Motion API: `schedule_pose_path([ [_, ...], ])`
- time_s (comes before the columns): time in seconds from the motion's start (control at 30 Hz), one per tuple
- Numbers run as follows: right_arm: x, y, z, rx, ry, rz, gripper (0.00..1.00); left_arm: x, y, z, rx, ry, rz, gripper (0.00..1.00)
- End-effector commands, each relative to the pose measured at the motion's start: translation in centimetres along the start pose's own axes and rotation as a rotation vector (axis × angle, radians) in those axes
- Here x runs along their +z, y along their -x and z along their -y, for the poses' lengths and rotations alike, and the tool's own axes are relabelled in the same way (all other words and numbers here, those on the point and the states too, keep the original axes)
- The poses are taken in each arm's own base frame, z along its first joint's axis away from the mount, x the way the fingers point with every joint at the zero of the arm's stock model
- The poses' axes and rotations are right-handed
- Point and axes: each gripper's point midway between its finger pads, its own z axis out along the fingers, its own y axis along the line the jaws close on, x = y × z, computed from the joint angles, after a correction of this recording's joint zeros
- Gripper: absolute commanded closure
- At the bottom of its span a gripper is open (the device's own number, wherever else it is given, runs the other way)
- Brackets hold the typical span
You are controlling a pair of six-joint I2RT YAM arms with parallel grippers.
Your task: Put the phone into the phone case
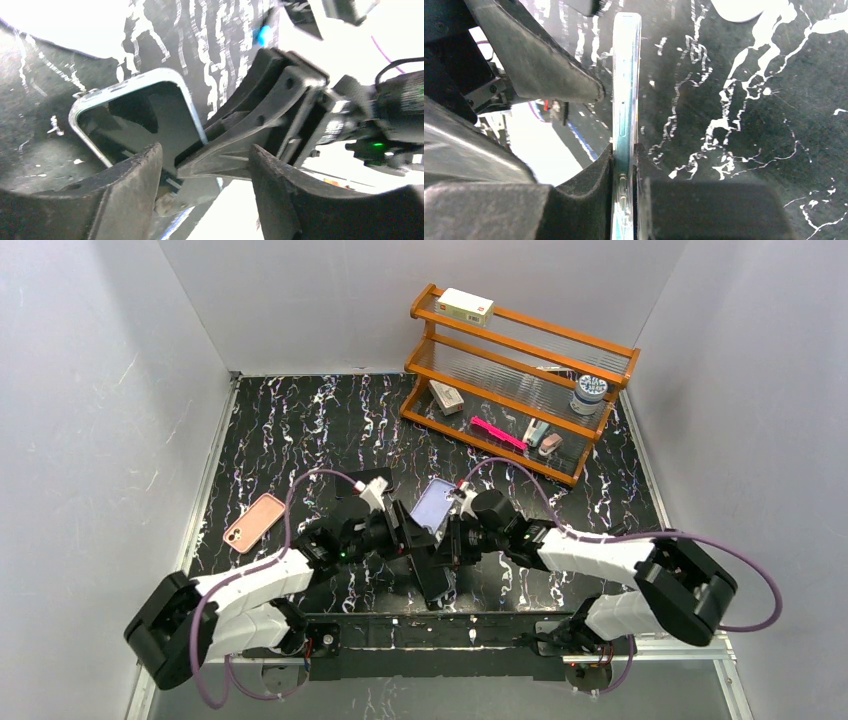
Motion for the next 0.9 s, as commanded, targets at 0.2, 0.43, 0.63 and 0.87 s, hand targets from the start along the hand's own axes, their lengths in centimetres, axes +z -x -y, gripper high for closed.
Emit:
schedule_pose_path([
  [0.2,-6.6,5.4,-6.0,0.022,0.292,0.242,0.99,-4.9,3.2,3.7,0.131,0.011,0.011,0.22],
  [0.43,-11.8,7.3,-9.9,-0.022,0.505,0.357,0.99,-6.0,3.0,6.3,0.13,-0.102,-0.006,0.18],
  [0.63,-13.8,7.0,-12.6,-0.061,0.658,0.366,0.99,-5.8,3.0,10.0,0.036,-0.366,0.005,0.21],
  [0.87,-13.3,7.1,-12.9,-0.052,0.676,0.327,0.99,-6.0,3.3,11.0,-0.024,-0.443,0.02,0.32],
])
